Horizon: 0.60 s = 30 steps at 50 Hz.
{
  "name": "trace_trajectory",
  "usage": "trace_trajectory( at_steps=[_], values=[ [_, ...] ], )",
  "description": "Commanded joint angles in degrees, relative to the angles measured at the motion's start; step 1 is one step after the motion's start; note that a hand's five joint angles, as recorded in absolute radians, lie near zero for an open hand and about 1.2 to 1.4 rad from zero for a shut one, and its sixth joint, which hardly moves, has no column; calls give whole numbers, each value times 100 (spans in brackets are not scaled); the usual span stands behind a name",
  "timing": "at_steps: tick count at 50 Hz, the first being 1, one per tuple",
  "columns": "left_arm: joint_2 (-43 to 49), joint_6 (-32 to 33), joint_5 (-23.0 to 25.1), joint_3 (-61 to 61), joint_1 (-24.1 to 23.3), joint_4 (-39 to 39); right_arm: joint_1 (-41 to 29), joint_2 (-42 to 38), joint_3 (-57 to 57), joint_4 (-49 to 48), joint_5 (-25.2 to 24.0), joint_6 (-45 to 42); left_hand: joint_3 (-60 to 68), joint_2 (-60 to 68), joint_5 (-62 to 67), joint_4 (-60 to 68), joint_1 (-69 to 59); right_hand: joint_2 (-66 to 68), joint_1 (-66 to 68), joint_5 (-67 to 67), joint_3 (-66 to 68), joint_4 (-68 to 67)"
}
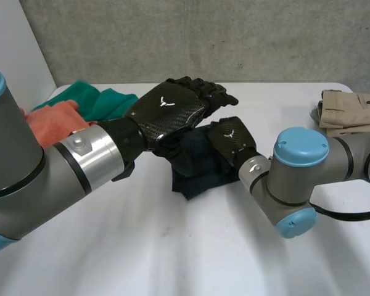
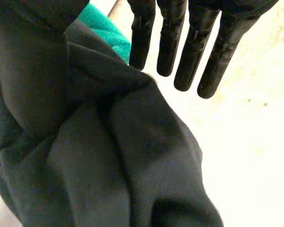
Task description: Fold the laundry.
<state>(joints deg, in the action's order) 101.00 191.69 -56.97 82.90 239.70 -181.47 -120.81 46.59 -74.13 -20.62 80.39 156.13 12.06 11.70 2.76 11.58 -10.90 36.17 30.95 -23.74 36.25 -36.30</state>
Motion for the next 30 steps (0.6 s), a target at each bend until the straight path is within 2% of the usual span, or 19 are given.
trace_trajectory(
  at_steps=[1,10,16,17,18,26,30],
  values=[
    [-2,-9,2,16,-2,-2,-13,51,-295,120,-24,58,0,36,-70,48,-117,-204,319,-40,-211,217],
    [7,-9,2,25,-2,7,5,-45,-251,93,-50,32,0,36,-70,48,-117,300,823,-544,293,-288],
    [7,-9,2,25,-2,-2,13,-186,-85,84,-68,6,0,36,-70,48,-117,2887,3410,-3130,2879,-2874],
    [7,-9,2,25,-2,7,22,-238,-23,84,-111,14,0,36,-70,48,-117,3941,4463,-4184,3933,-3928],
    [7,-9,2,25,6,-2,14,-273,12,84,-138,6,0,36,-70,48,-117,4378,4901,-4622,4371,-4365],
    [7,-9,2,16,68,-2,66,-528,531,-135,-392,-39,17,53,-53,65,-133,4383,4905,-4626,4375,-4370],
    [-10,-9,2,16,94,-2,206,-537,742,-600,-814,-100,17,53,-53,65,-133,4383,4905,-4626,4375,-4370]
  ],
)
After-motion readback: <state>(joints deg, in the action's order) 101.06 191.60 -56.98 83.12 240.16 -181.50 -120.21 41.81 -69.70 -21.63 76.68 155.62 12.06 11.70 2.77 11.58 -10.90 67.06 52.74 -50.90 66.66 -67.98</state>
